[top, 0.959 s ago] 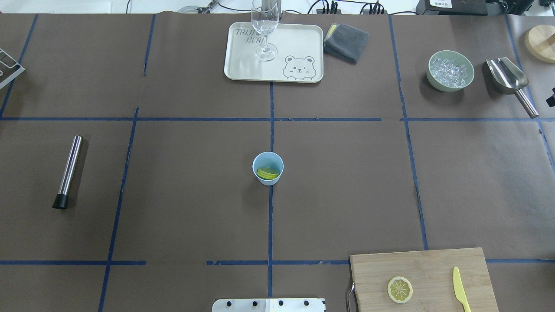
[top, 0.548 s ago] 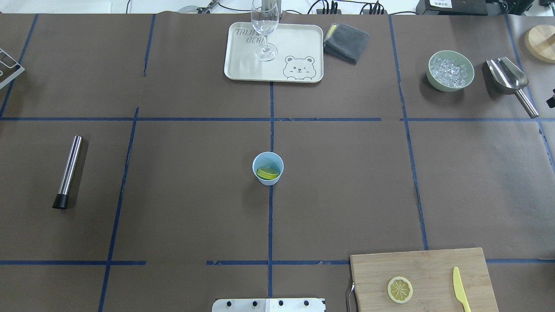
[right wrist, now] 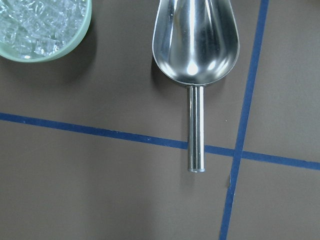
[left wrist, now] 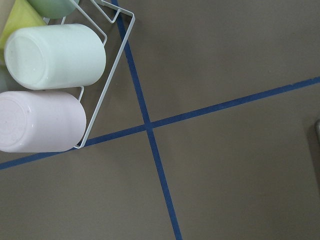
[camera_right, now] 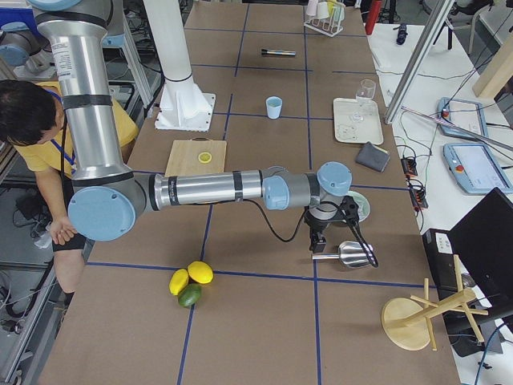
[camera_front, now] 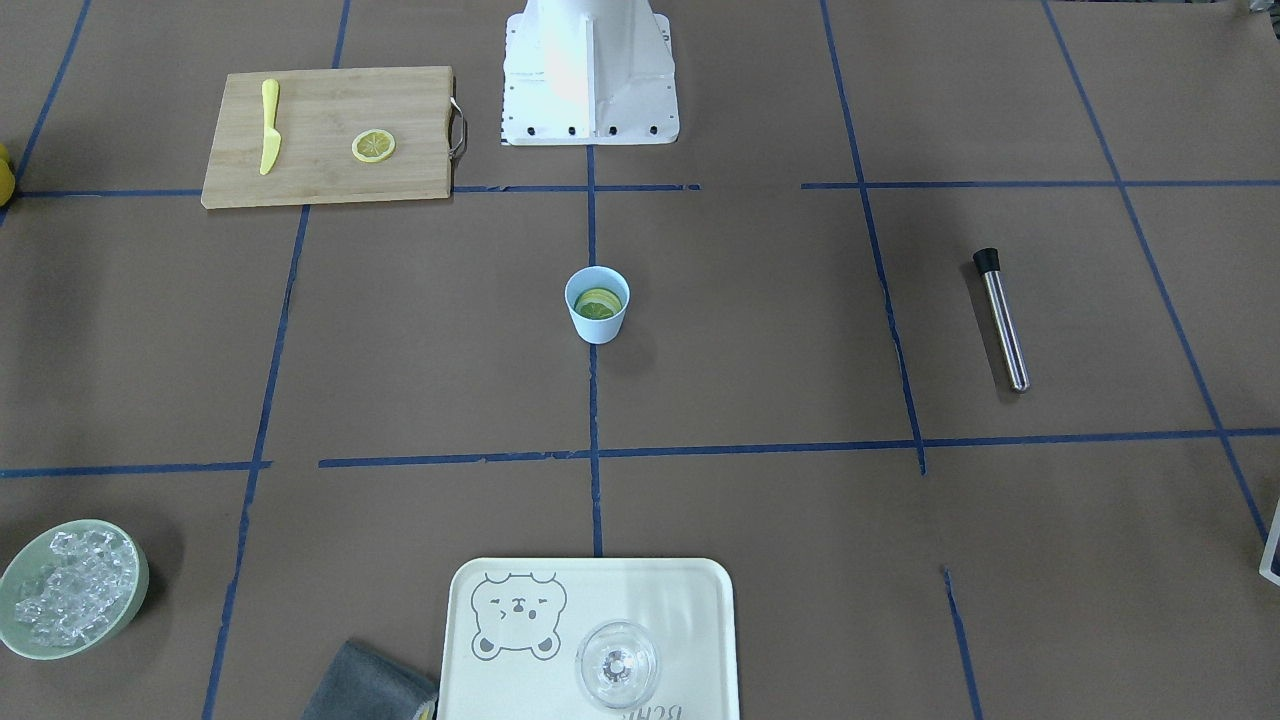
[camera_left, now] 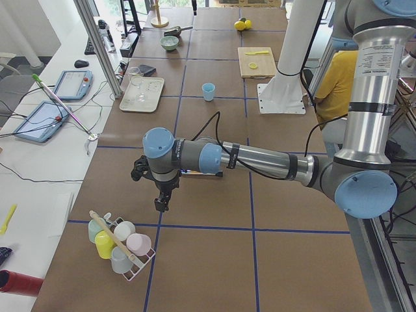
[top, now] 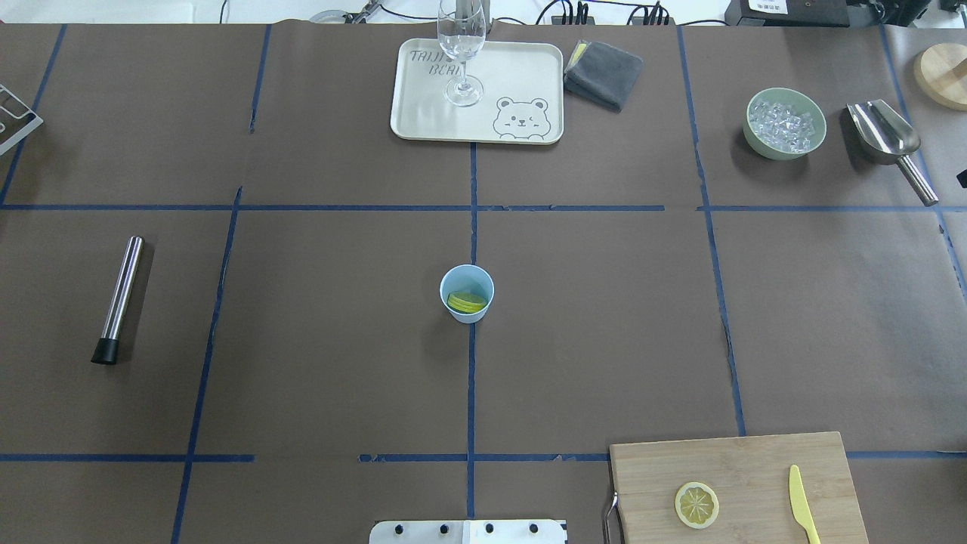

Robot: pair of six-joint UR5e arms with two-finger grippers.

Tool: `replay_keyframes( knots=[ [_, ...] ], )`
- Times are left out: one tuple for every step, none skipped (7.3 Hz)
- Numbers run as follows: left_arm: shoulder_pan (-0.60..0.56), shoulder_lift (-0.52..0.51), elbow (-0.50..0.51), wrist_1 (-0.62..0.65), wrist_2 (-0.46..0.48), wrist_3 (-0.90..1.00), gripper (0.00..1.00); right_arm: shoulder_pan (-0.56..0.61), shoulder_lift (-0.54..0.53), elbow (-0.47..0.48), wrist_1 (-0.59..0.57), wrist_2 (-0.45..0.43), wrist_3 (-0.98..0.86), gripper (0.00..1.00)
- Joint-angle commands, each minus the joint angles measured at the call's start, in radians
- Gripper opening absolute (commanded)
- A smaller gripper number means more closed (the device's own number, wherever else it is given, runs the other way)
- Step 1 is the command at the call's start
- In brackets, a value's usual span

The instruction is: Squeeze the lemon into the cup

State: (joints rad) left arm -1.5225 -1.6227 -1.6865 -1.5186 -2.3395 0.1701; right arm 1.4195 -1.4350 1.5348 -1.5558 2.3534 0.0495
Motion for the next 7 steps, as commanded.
replay_keyframes(
  knots=[
    [-0.001, 0.015, -0.025, 0.0, 0.002, 0.002, 1.0, 0.001, -0.027, 0.004, 0.003, -0.008, 0.0, 1.0],
    [-0.002, 0.017, -0.027, 0.0, 0.002, 0.002, 1.0, 0.001, -0.051, 0.004, 0.005, -0.009, -0.006, 1.0],
    [-0.004, 0.053, -0.044, 0.0, 0.002, 0.003, 1.0, 0.001, -0.062, 0.007, 0.005, -0.012, -0.011, 1.0],
    [-0.011, 0.067, -0.061, 0.006, 0.002, 0.006, 1.0, 0.001, -0.055, 0.01, 0.005, -0.009, -0.007, 1.0],
    [-0.024, 0.114, -0.111, 0.005, 0.002, 0.008, 1.0, 0.001, -0.058, 0.052, 0.0, -0.008, -0.003, 1.0],
    [-0.045, 0.156, -0.16, 0.008, 0.003, 0.008, 1.0, 0.004, -0.086, 0.115, -0.009, -0.002, -0.002, 1.0],
    [-0.091, 0.197, -0.179, 0.008, 0.008, 0.008, 1.0, 0.009, -0.15, 0.183, -0.01, -0.002, -0.002, 1.0]
  ],
)
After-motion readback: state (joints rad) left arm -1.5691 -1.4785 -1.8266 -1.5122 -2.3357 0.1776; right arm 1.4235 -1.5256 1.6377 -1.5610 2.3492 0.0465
